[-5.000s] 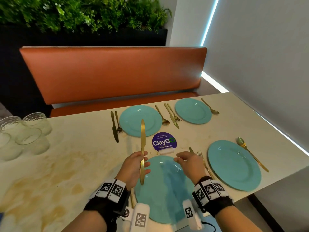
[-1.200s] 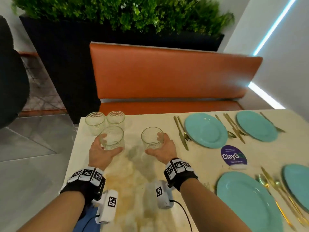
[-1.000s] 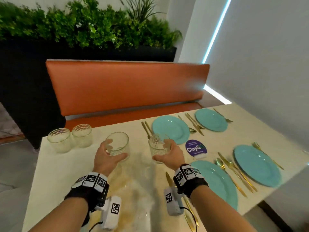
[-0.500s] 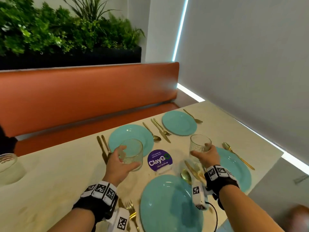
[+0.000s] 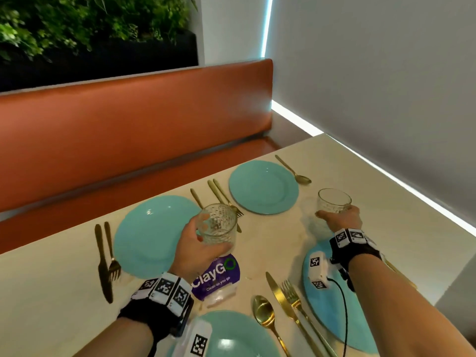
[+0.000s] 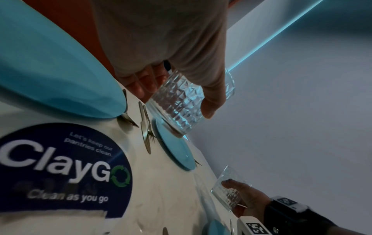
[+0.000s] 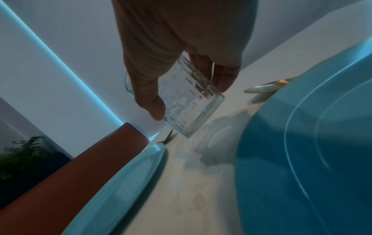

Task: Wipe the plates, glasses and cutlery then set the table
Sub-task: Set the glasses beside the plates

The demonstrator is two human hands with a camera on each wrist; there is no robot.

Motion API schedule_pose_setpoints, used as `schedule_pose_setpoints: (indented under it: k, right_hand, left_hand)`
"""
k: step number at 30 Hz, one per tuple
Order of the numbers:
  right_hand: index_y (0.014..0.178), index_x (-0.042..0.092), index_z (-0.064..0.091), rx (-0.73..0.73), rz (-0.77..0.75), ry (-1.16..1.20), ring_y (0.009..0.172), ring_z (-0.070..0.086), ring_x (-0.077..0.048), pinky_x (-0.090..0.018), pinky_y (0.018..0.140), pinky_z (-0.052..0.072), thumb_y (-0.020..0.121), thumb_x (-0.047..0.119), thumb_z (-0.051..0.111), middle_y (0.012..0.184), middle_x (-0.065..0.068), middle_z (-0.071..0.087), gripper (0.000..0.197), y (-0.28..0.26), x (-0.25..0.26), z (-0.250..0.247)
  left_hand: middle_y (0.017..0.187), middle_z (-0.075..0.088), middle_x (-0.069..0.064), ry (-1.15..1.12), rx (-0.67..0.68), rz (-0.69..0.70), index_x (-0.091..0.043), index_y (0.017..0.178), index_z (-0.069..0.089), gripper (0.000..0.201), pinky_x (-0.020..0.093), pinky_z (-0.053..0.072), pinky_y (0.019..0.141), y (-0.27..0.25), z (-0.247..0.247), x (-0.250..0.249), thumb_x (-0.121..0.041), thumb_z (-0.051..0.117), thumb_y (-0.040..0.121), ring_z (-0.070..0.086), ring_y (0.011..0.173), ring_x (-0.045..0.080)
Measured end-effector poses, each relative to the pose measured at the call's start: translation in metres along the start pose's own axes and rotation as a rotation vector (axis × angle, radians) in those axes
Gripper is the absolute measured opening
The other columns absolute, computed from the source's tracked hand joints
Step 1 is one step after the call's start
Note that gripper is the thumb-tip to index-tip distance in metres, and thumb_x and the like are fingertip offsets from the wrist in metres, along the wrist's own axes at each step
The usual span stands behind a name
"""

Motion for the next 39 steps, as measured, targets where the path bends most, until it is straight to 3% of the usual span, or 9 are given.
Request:
schedule_pose_setpoints:
  k: [10, 19, 22, 25, 27, 29, 33, 37, 39]
  right_hand:
    - [0.137, 0.01, 0.034, -0.005, 0.085, 0.078, 0.125, 0.045, -0.036, -0.041, 0.101, 0.039, 0.063, 0.024, 0.084, 0.136, -0.018, 0.047, 0.09, 0.039, -0.013, 0.011]
    - [0.144, -0.001, 0.01, 0.054, 0.145, -0.01, 0.131, 0.038, -0.036, -0.042, 0.107, 0.034, 0.07, 0.024, 0.08, 0.143, -0.023, 0.037, 0.105, 0.019, -0.006, 0.011]
    - [0.141, -0.005, 0.017, 0.002, -0.045, -0.157, 0.13, 0.035, -0.039, -0.045, 0.106, 0.035, 0.073, 0.014, 0.072, 0.142, -0.026, 0.034, 0.09, -0.018, -0.001, 0.015]
    - [0.146, 0.007, 0.02, 0.313, -0.379, -0.261, 0.135, 0.032, -0.032, -0.041, 0.11, 0.032, 0.07, 0.016, 0.076, 0.148, -0.015, 0.03, 0.095, -0.077, 0.012, 0.051]
    - [0.148, 0.017, 0.018, 0.658, -0.45, -0.187, 0.134, 0.035, -0.022, -0.038, 0.11, 0.034, 0.065, 0.018, 0.082, 0.147, -0.004, 0.034, 0.105, -0.118, 0.02, 0.078]
    - [0.145, 0.021, 0.024, 0.832, -0.501, -0.106, 0.127, 0.044, -0.017, -0.03, 0.101, 0.04, 0.059, 0.017, 0.086, 0.138, 0.003, 0.044, 0.106, -0.141, 0.03, 0.091]
    - [0.128, 0.024, 0.045, 0.826, -0.565, 0.005, 0.096, 0.058, -0.006, -0.008, 0.072, 0.046, 0.056, 0.01, 0.087, 0.113, 0.004, 0.062, 0.083, -0.152, 0.04, 0.09]
    - [0.116, 0.017, 0.055, 0.795, -0.553, -0.015, 0.088, 0.059, -0.004, -0.01, 0.07, 0.045, 0.05, 0.023, 0.088, 0.102, 0.006, 0.064, 0.074, -0.148, 0.029, 0.086]
    - [0.111, 0.017, 0.055, 0.732, -0.521, -0.021, 0.086, 0.057, -0.001, -0.01, 0.068, 0.043, 0.047, 0.036, 0.087, 0.097, 0.01, 0.062, 0.074, -0.141, 0.022, 0.083]
  left_hand:
    - [0.122, 0.055, 0.002, 0.051, 0.038, 0.011, -0.023, 0.131, 0.043, 0.084, 0.024, 0.048, 0.082, 0.024, 0.031, 0.002, -0.013, 0.087, 0.061, 0.055, 0.111, 0.019]
    - [0.119, 0.058, -0.001, 0.003, 0.054, -0.006, -0.03, 0.122, 0.046, 0.077, 0.032, 0.051, 0.088, 0.018, 0.044, 0.01, -0.016, 0.087, 0.059, 0.055, 0.11, 0.02]
    - [0.117, 0.058, -0.001, -0.038, 0.074, -0.002, -0.027, 0.123, 0.047, 0.075, 0.025, 0.049, 0.082, 0.013, 0.05, 0.005, -0.012, 0.086, 0.061, 0.056, 0.108, 0.018]
    - [0.116, 0.058, -0.001, -0.041, 0.083, 0.021, -0.025, 0.12, 0.048, 0.071, 0.018, 0.047, 0.074, 0.01, 0.059, -0.003, -0.008, 0.086, 0.062, 0.057, 0.105, 0.015]
    - [0.112, 0.059, -0.002, -0.069, 0.104, 0.026, -0.026, 0.115, 0.047, 0.068, 0.015, 0.046, 0.071, 0.007, 0.066, -0.009, -0.004, 0.085, 0.062, 0.057, 0.103, 0.014]
    - [0.106, 0.06, -0.007, -0.087, 0.141, 0.017, -0.028, 0.111, 0.047, 0.065, 0.013, 0.047, 0.07, 0.003, 0.073, -0.013, -0.001, 0.083, 0.064, 0.058, 0.101, 0.012]
    - [0.111, 0.063, -0.002, -0.14, 0.222, -0.018, -0.031, 0.109, 0.051, 0.062, 0.021, 0.052, 0.078, -0.002, 0.083, -0.013, -0.001, 0.082, 0.065, 0.061, 0.105, 0.014]
    - [0.115, 0.061, -0.006, -0.034, 0.351, -0.058, -0.027, 0.127, 0.046, 0.071, 0.011, 0.049, 0.071, -0.011, 0.088, -0.016, -0.014, 0.082, 0.068, 0.056, 0.103, 0.008]
    - [0.134, 0.049, -0.002, 0.067, 0.374, -0.076, -0.022, 0.143, 0.029, 0.091, 0.016, 0.046, 0.085, -0.013, 0.09, -0.016, -0.024, 0.082, 0.069, 0.048, 0.119, 0.014]
Point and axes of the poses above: each hand's wrist, its own y-axis towards the middle knuckle, its own z-axis out of the palm, x = y × z, the point moved 8 cm from there along y, towards the middle knuckle
